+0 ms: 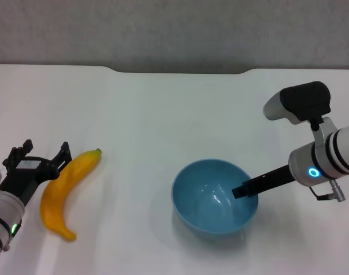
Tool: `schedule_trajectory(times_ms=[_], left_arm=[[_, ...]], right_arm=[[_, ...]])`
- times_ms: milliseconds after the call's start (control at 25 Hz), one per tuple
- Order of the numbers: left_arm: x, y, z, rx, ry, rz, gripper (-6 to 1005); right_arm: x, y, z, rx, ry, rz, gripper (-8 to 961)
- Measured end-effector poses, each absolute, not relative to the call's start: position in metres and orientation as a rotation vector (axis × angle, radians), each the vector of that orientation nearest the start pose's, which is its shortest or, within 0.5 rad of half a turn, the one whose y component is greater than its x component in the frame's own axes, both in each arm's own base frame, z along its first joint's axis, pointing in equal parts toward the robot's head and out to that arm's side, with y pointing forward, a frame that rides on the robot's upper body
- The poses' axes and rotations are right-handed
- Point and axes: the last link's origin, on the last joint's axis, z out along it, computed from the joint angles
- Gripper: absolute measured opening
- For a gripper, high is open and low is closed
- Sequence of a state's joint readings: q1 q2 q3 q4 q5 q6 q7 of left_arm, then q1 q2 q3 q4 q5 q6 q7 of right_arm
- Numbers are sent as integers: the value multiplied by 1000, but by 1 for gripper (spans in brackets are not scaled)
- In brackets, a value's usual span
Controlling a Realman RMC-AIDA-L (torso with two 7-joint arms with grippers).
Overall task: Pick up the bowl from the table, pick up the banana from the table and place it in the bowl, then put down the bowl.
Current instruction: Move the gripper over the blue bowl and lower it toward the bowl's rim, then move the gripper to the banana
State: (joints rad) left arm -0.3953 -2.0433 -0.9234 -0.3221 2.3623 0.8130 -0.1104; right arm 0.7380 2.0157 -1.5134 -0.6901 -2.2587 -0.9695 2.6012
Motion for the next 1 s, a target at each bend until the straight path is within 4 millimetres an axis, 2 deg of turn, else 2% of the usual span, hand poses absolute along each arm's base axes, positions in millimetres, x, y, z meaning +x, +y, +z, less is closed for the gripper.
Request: schedule_trajectory(times_ms=[120, 320, 560, 800, 1000], left_arm=[[-345, 338, -37, -1684, -749, -508, 824], [-345, 338, -37, -1683, -749, -507, 821], [-345, 337, -37, -1685, -750, -507, 818], [-344, 337, -38, -1685, -764, -521, 814], [-332, 340, -47, -1730, -802, -549, 811]], right_arm=[[238, 396, -63, -2406, 1260, -217, 506], [240, 396, -66, -2398, 1224, -218, 272], [244, 396, -65, -2381, 1225, -202, 60], [243, 394, -62, -2367, 1182, -146, 32], [235, 386, -50, -2351, 1104, -34, 32]])
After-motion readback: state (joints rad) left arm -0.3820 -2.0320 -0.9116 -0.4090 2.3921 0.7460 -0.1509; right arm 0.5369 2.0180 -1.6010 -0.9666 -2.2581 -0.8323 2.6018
